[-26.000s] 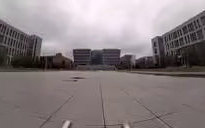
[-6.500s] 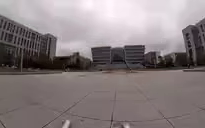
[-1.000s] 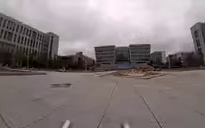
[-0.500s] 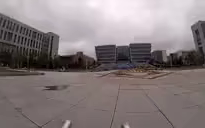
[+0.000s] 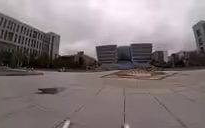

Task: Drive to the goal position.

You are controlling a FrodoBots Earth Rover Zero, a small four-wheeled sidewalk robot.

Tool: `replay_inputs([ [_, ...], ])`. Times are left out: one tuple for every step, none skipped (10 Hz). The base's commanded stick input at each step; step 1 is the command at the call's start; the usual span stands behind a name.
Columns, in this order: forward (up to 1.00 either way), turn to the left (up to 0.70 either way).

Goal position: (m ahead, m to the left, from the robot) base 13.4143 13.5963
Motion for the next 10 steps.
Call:
replay_inputs([
  [1.0,0.0],
  [1.0,0.0],
  [1.0,0.0],
  [1.0,0.0],
  [1.0,0.0],
  [1.0,0.0],
  [1.0,0.0],
  [1.0,0.0],
  [1.0,0.0],
  [1.0,0.0],
])
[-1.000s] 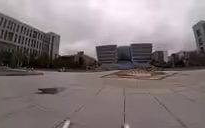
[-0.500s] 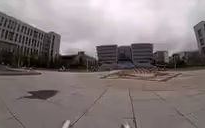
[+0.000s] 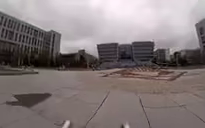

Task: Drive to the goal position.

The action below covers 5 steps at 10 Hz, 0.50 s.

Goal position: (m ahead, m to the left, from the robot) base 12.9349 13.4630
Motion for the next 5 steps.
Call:
replay_inputs([
  [1.0,0.0],
  [1.0,0.16],
  [1.0,0.28],
  [1.0,0.21],
  [1.0,0.07],
])
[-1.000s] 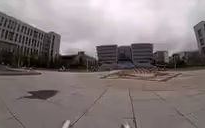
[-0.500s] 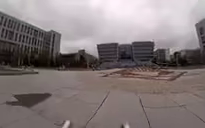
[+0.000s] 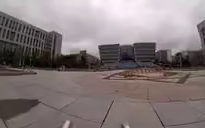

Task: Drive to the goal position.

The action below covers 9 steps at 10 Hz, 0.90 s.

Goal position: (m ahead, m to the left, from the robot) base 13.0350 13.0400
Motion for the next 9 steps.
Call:
replay_inputs([
  [1.0,0.0],
  [1.0,0.0],
  [1.0,0.0],
  [1.0,0.0],
  [1.0,0.0],
  [1.0,0.0],
  [1.0,0.0],
  [1.0,0.0],
  [1.0,0.0],
])
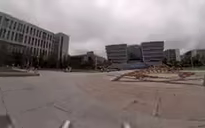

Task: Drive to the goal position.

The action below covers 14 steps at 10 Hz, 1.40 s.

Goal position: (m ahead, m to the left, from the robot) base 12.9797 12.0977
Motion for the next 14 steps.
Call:
replay_inputs([
  [1.0,0.0],
  [1.0,0.0],
  [1.0,0.0],
  [1.0,0.0],
  [1.0,0.0],
  [1.0,0.0],
  [1.0,0.0],
  [1.0,0.0],
  [1.0,0.0],
  [1.0,0.0],
  [1.0,0.0],
  [1.0,0.0],
  [1.0,0.0],
  [1.0,0.0],
])
